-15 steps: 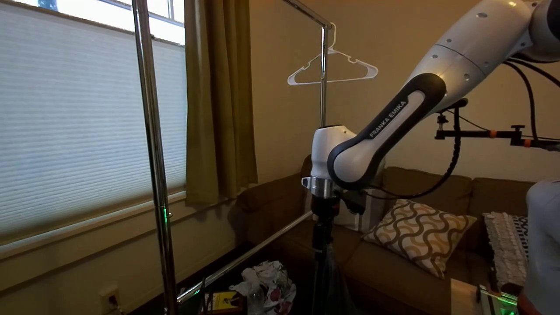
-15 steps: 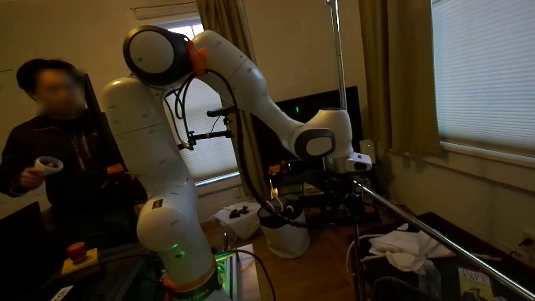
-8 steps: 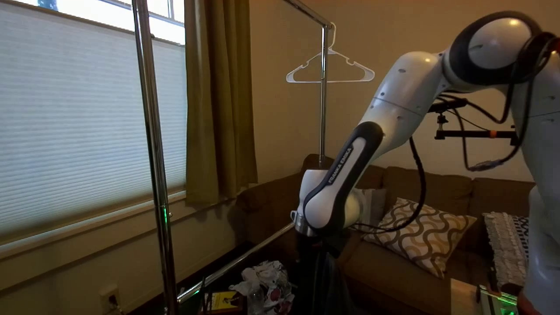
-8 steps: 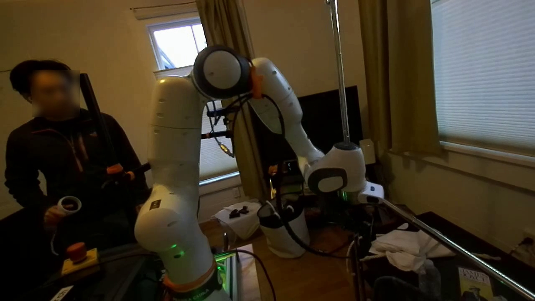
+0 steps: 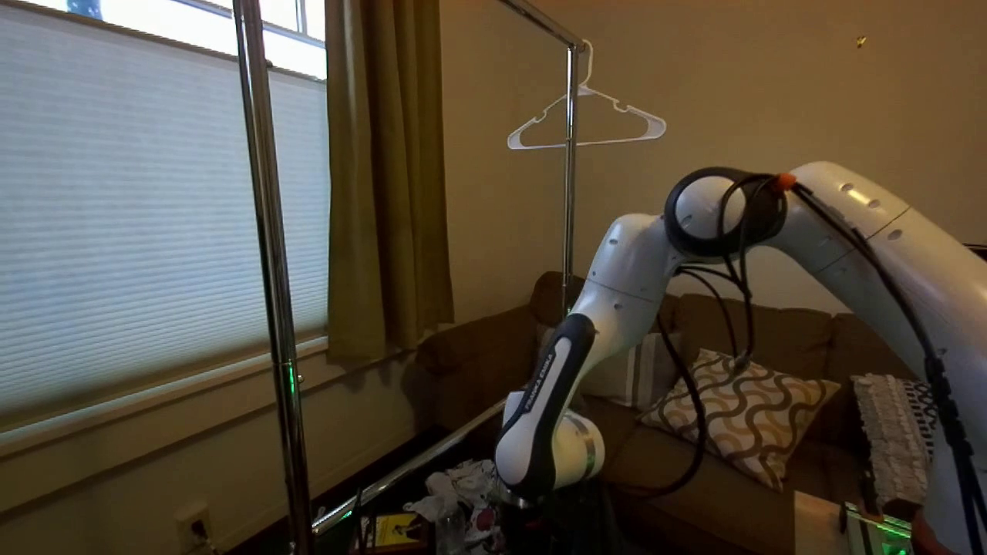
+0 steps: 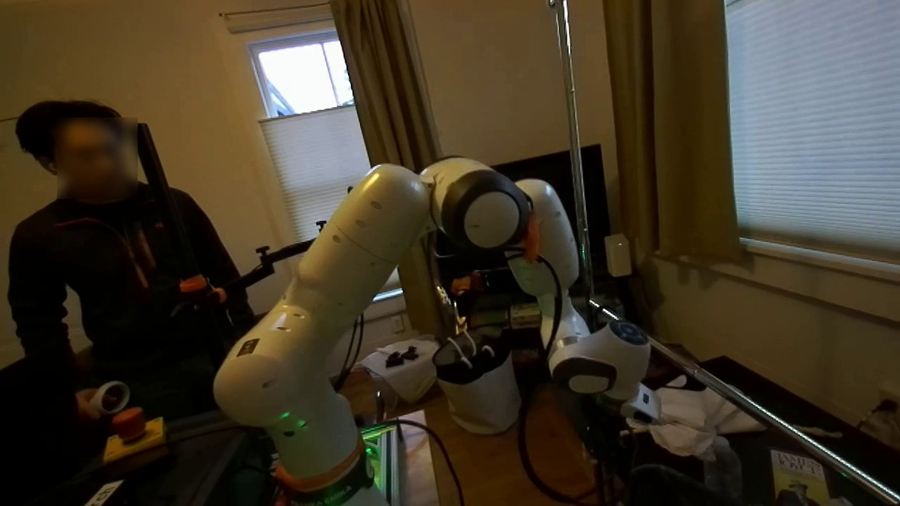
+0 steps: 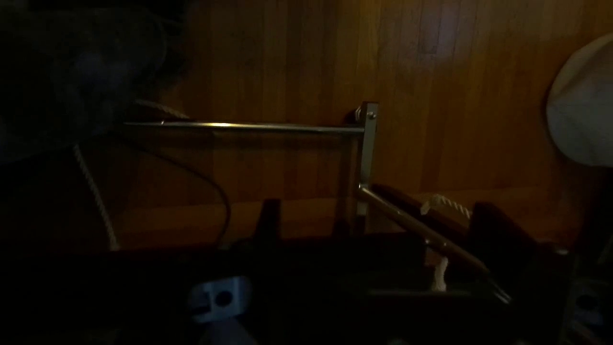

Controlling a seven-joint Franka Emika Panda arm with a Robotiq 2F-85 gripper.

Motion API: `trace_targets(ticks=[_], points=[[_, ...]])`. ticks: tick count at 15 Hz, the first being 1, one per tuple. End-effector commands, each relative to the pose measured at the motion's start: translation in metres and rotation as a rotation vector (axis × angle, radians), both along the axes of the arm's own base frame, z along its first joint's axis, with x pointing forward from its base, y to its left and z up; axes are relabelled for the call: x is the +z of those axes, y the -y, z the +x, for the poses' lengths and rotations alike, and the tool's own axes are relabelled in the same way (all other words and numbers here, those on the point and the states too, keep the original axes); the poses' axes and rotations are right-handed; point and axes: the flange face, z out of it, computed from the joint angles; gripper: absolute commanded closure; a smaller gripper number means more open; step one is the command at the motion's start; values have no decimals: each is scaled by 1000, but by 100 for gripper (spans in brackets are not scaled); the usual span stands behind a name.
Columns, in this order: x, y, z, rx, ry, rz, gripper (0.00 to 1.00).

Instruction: Hang the white tie-dye t-shirt over the bottom rail

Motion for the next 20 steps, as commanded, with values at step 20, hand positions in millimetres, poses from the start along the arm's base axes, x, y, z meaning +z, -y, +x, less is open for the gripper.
trace_targets(ticks=[20], points=[[-163, 23, 11, -485, -137, -403, 0]])
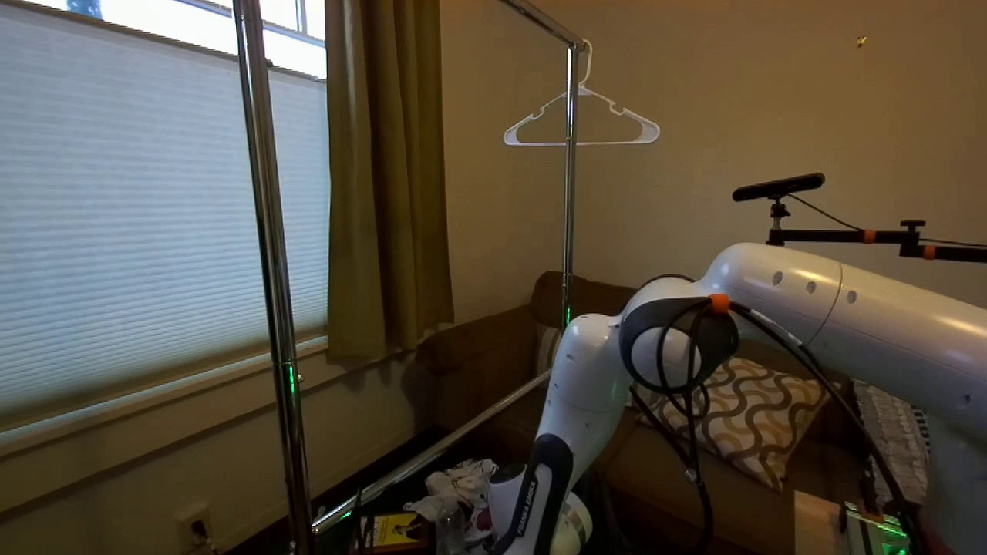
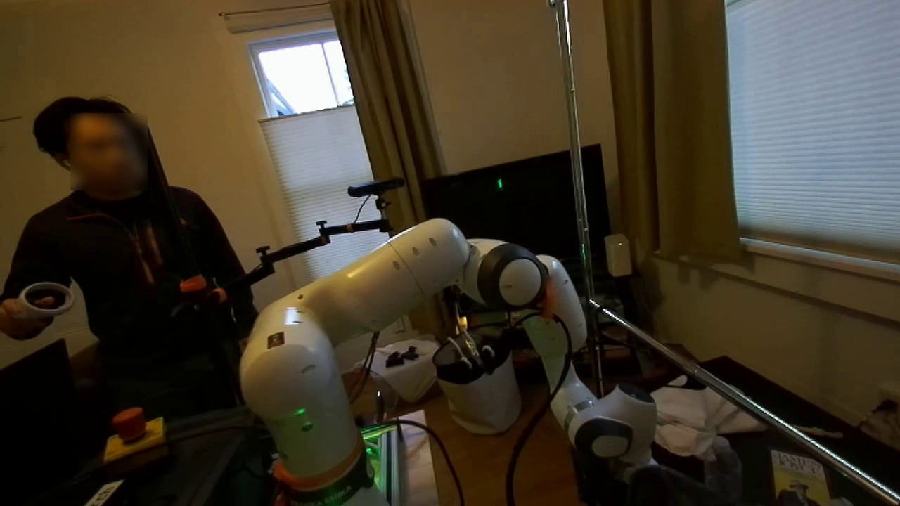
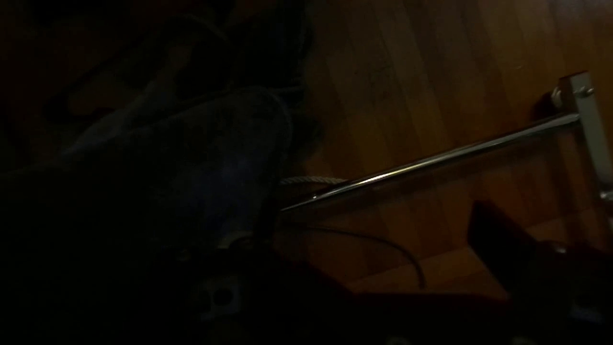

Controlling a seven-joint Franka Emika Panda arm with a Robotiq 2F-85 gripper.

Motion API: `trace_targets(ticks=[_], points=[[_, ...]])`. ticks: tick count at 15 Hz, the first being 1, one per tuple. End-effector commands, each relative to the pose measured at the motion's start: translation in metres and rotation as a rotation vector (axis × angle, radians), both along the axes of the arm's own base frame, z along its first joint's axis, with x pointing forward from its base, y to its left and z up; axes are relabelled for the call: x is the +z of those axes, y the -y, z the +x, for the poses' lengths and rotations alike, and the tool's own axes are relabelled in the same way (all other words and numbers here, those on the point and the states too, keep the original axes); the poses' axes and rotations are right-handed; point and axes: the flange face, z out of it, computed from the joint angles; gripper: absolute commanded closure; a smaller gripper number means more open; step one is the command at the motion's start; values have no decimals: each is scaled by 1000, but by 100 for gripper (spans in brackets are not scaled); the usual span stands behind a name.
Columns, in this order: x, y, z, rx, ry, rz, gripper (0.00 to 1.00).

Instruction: Hang the white tie-dye t-shirt over the bottom rail

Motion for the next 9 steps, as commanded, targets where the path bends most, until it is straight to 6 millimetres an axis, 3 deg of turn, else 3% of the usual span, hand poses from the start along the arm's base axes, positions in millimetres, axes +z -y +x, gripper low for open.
trace_targets(ticks=[1, 3, 6, 7, 9], points=[[-2, 4, 3, -34, 15, -22, 0], [-2, 5, 8, -68, 32, -32, 0], [-4, 24, 3, -277, 73, -98, 0], [-1, 16, 10, -190, 51, -66, 0], [-1, 25, 10, -241, 61, -84, 0]])
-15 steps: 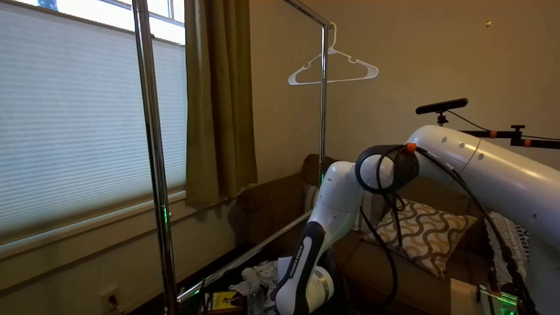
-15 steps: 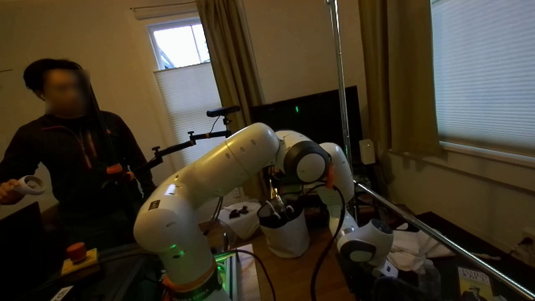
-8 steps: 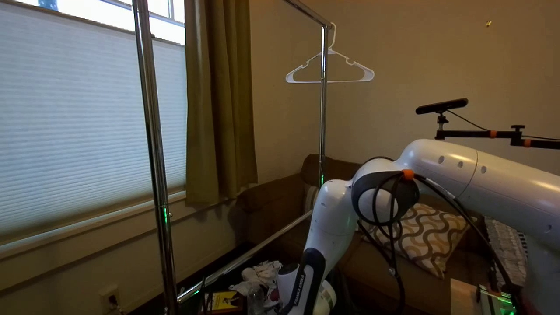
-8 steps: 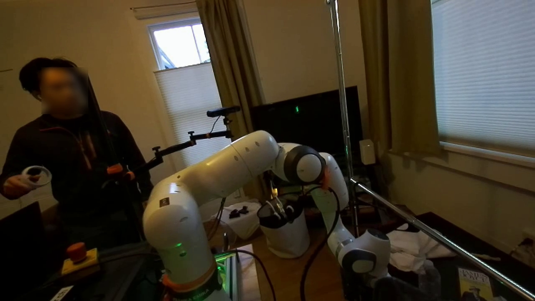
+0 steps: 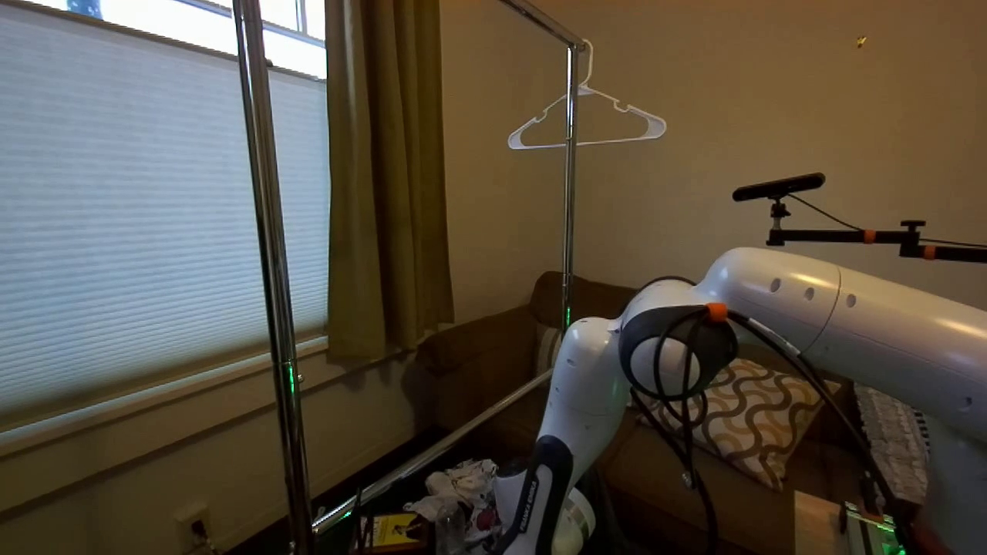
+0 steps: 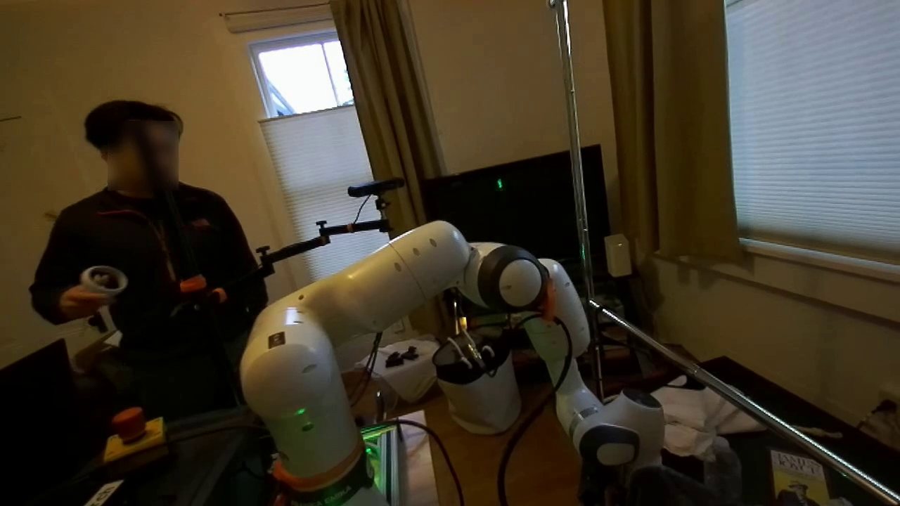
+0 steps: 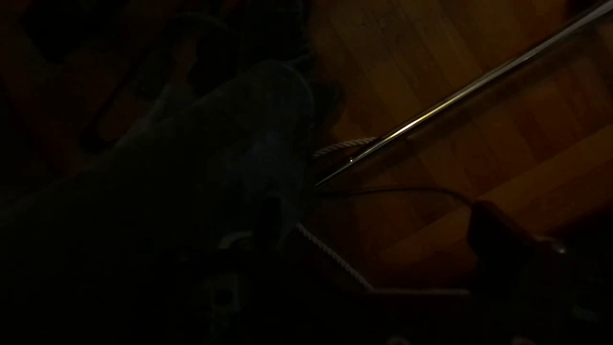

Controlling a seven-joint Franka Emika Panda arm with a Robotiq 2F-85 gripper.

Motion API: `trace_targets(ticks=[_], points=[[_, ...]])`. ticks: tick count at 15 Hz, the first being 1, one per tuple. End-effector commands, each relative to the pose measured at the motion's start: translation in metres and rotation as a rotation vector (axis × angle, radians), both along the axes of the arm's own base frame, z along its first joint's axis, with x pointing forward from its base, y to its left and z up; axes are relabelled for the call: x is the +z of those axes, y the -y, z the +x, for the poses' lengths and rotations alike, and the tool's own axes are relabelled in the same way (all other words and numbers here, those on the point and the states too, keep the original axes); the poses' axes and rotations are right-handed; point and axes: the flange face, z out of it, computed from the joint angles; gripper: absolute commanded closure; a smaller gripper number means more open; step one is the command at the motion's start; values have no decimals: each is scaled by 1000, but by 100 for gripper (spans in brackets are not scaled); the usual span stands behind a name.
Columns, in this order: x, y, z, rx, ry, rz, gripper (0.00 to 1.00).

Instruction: Hang the white tie-dye t-shirt over the bottom rail

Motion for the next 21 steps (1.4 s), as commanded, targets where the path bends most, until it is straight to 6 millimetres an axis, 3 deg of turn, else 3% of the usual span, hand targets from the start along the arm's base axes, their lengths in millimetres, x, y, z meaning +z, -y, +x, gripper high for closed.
trace_targets(ticks=[1, 4, 8, 13, 21], points=[[-1, 1, 1, -9, 0, -3, 0], [-1, 1, 1, -17, 1, -4, 0], [19, 29, 15, -241, 90, -35, 0], [45, 64, 48, -460, 254, -61, 0], [76, 93, 104, -622, 427, -36, 0]])
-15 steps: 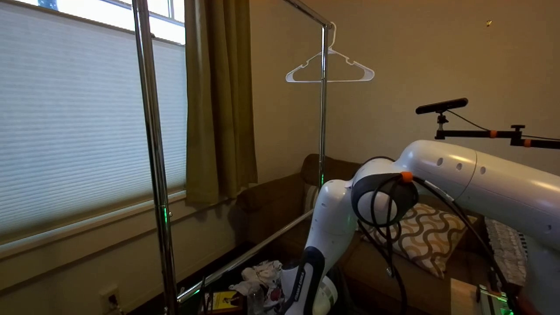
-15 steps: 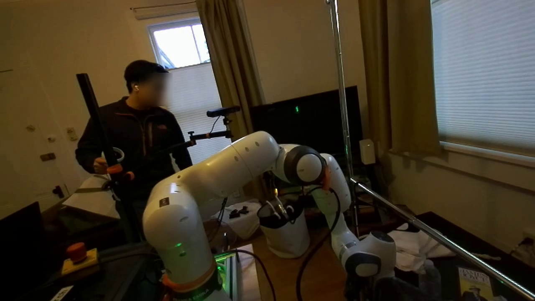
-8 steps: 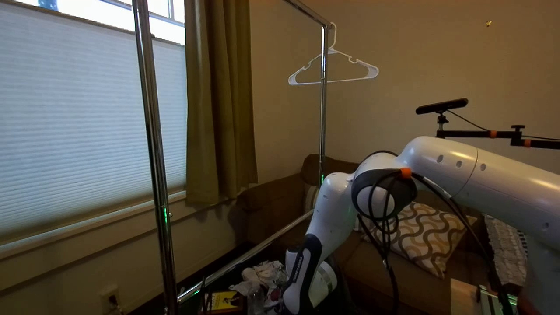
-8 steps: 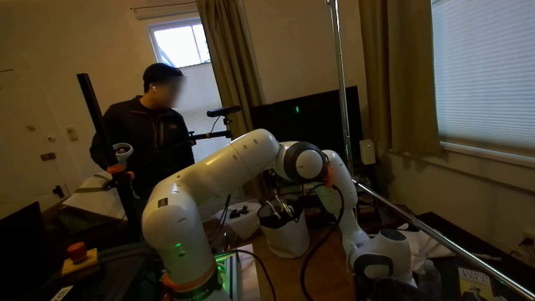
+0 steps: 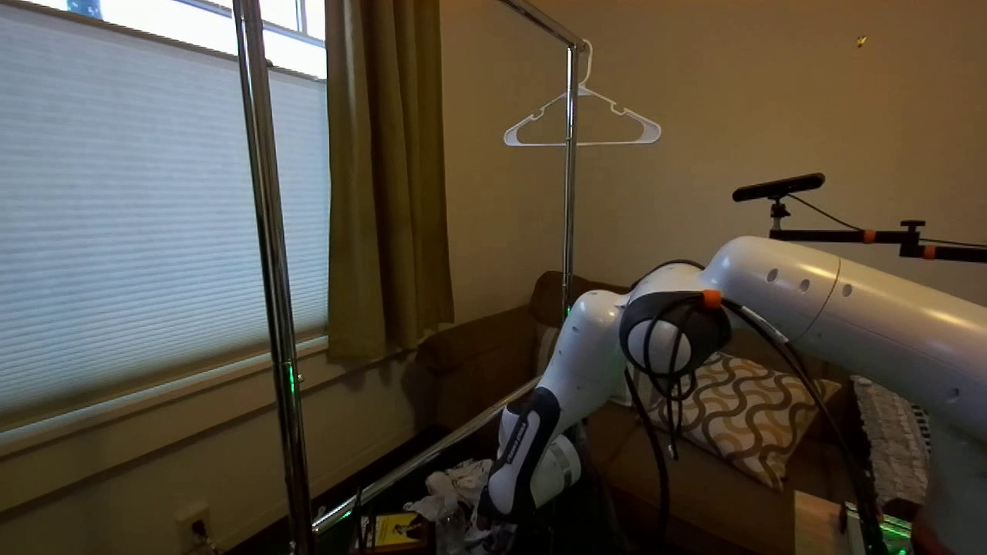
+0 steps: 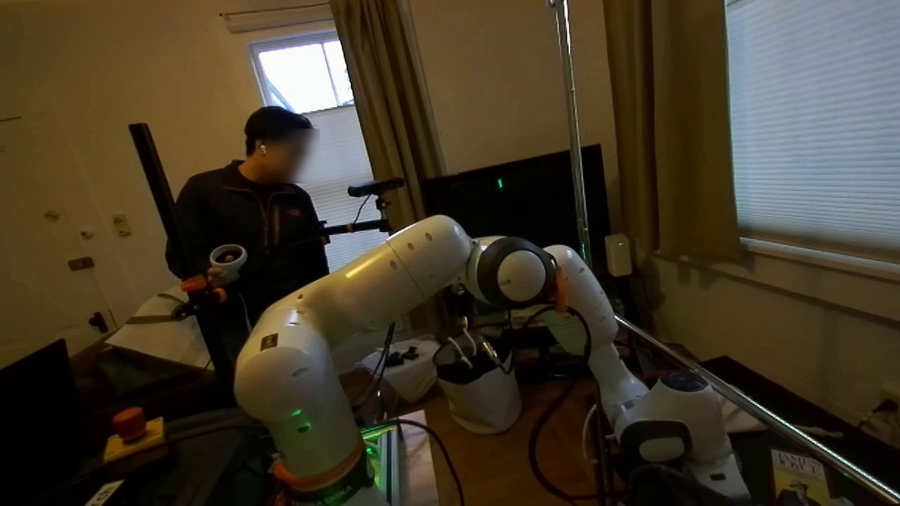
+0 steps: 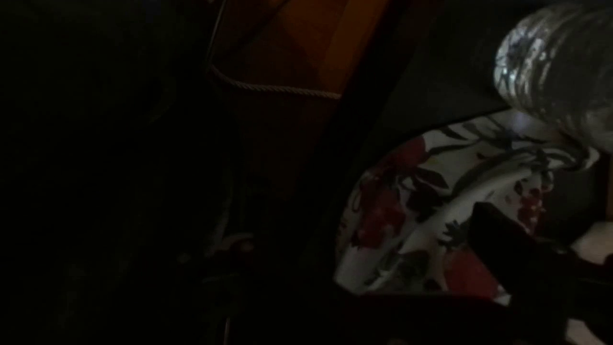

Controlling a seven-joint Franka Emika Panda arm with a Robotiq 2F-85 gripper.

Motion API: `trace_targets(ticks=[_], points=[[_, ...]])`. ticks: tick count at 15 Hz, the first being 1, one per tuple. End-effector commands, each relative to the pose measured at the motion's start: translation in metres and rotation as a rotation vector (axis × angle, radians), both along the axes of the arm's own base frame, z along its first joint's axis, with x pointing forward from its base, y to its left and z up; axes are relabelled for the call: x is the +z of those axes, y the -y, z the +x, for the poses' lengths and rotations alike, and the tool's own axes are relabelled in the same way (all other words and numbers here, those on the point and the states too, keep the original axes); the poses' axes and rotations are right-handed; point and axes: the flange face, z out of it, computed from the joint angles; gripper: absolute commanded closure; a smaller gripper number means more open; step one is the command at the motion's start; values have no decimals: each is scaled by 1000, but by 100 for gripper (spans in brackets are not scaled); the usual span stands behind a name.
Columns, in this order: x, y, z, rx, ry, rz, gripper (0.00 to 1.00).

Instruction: Hang the white tie-dye t-shirt over the bottom rail

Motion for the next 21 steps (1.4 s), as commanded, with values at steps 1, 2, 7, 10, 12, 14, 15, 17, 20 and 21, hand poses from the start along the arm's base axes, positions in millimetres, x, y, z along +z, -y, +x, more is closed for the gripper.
trace_targets(ticks=[1, 2, 7, 10, 12, 14, 15, 17, 20, 21], points=[[0, 8, 16, -57, 56, 11, 0], [-4, 8, 18, -45, 42, 18, 0], [-11, 2, 12, -13, 65, 22, 0], [-29, -9, 25, -38, 131, -37, 0], [-34, -12, 33, -62, 171, -80, 0], [-44, -15, 38, -92, 181, -115, 0], [-47, -15, 40, -113, 188, -135, 0], [-49, -11, 41, -166, 209, -181, 0], [-30, -1, 33, -236, 215, -229, 26], [-29, 1, 33, -256, 224, -243, 30]])
